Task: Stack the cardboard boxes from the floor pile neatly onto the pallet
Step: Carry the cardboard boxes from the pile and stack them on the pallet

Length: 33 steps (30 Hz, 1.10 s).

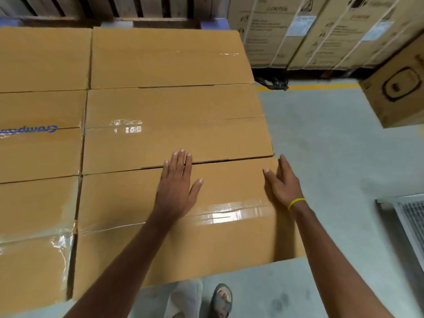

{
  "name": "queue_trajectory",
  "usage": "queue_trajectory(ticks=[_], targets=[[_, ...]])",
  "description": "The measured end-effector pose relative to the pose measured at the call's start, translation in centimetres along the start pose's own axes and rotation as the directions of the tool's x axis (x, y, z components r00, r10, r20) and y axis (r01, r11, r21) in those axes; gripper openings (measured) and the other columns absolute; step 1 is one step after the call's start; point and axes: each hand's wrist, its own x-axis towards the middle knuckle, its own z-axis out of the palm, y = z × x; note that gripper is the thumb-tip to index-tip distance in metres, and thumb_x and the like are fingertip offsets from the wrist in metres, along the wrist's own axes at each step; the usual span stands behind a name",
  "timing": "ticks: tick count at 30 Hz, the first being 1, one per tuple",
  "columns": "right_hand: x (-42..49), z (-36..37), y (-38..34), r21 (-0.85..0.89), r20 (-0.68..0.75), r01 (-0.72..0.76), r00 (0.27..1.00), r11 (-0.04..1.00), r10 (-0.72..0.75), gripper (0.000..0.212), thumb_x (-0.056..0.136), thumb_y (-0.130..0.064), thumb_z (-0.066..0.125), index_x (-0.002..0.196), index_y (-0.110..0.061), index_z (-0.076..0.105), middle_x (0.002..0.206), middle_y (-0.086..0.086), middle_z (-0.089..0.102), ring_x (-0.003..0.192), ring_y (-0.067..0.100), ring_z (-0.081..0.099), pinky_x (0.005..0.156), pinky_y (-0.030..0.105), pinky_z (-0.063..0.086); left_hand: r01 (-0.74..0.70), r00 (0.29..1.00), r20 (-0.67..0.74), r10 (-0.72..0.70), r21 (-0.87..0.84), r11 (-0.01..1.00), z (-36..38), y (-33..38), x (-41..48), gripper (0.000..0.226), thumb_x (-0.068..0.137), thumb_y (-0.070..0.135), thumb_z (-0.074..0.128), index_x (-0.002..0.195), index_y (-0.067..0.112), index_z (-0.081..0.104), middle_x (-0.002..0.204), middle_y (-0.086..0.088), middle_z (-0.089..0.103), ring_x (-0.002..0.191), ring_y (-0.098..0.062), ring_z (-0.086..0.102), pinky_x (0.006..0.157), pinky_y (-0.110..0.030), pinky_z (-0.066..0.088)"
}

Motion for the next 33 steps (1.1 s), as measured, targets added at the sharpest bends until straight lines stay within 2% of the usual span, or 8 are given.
queue_trajectory(ticks=[3,8,15,20,24,28,31,33], targets=[[-0.4,-0.2,0.7,0.006,0.012,0.011,1.0,1.0,-0.011,0.043,0.096,-0.044,0.062,0.133,-0.023,0.061,0.128,-0.005,0.066,0.124,0.018,0.058,0.103,0.03,0.042,0.012,1.0,-0.024,-0.011,0.008,1.0,0.2,0.0,-0.1,0.076,0.106,0.054,0.024,0.163,0.003,0.025,0.171,-0.018,0.017,0.159,-0.033,0.015,0.13,-0.049,0.011],[0.3,0.0,0.4,0.018,-0.012,0.018,1.0,1.0,-0.018,0.026,0.096,-0.043,0.062,0.107,-0.019,0.066,0.092,-0.008,0.064,0.098,0.021,0.06,0.083,0.027,0.039,0.011,1.0,-0.015,-0.012,-0.029,1.0,0.2,-0.1,0.4,0.079,0.105,0.057,0.019,0.163,0.004,0.025,0.171,-0.016,0.02,0.16,-0.031,0.014,0.13,-0.045,0.007],[0.2,0.3,1.3,0.025,-0.055,0.056,0.997,0.998,-0.054,0.033,0.094,-0.047,0.064,0.116,-0.024,0.069,0.098,-0.008,0.071,0.101,0.02,0.064,0.083,0.027,0.042,0.006,1.0,0.008,-0.005,-0.115,0.993,-0.5,-0.1,-0.2,0.083,0.103,0.062,0.021,0.164,0.005,0.022,0.172,-0.013,0.014,0.161,-0.025,0.006,0.13,-0.038,-0.001],[-2.4,-1.6,2.8,0.031,-0.057,0.066,0.996,0.997,-0.065,0.059,0.092,-0.05,0.067,0.14,-0.017,0.058,0.136,0.004,0.063,0.125,0.022,0.058,0.105,0.034,0.044,0.073,0.994,0.098,-0.051,-0.238,0.968,-3.9,-3.9,-8.0,0.1,0.092,0.078,0.036,0.166,0.015,0.011,0.173,0.0,-0.006,0.159,-0.011,-0.013,0.129,-0.032,-0.008],[-7.2,-3.3,7.5,-0.054,0.021,-0.003,1.0,0.999,0.004,0.043,0.091,-0.059,0.062,0.114,-0.025,0.07,0.111,0.002,0.072,0.104,0.027,0.065,0.094,0.046,0.052,0.281,0.951,0.205,-0.232,-0.256,0.925,-6.2,-9.5,-19.6,0.127,0.067,0.099,0.048,0.164,0.027,0.01,0.172,0.011,-0.009,0.158,-0.008,-0.014,0.13,-0.038,-0.003],[-10.8,-2.3,9.9,0.073,0.027,-0.029,0.999,0.997,0.027,0.041,0.095,-0.056,0.059,0.103,-0.017,0.069,0.103,0.008,0.07,0.091,0.027,0.062,0.082,0.044,0.051,0.239,0.956,0.202,-0.213,-0.112,0.965,-6.5,-13.2,-27.8,0.133,0.063,0.088,0.07,0.166,0.021,0.018,0.174,0.001,0.001,0.161,-0.02,-0.003,0.13,-0.044,0.005],[-11.9,-1.6,9.9,0.132,-0.02,-0.019,1.0,0.991,0.022,0.044,0.097,-0.055,0.056,0.103,-0.012,0.066,0.104,0.011,0.065,0.091,0.028,0.057,0.082,0.043,0.047,0.169,0.975,0.156,-0.158,-0.054,0.984,-5.8,-14.2,-29.1,0.121,0.07,0.059,0.089,0.165,0.021,0.023,0.174,-0.008,0.007,0.16,-0.029,0.009,0.128,-0.051,0.016],[-12.2,-1.2,10.1,0.124,-0.044,-0.017,0.999,0.992,0.023,0.048,0.095,-0.062,0.054,0.097,-0.015,0.066,0.102,0.013,0.065,0.089,0.028,0.057,0.083,0.046,0.048,0.163,0.983,0.095,-0.156,-0.08,0.983,-5.5,-14.5,-29.2,0.11,0.074,0.041,0.092,0.163,0.018,0.03,0.172,-0.011,0.015,0.158,-0.032,0.019,0.128,-0.046,0.016]])
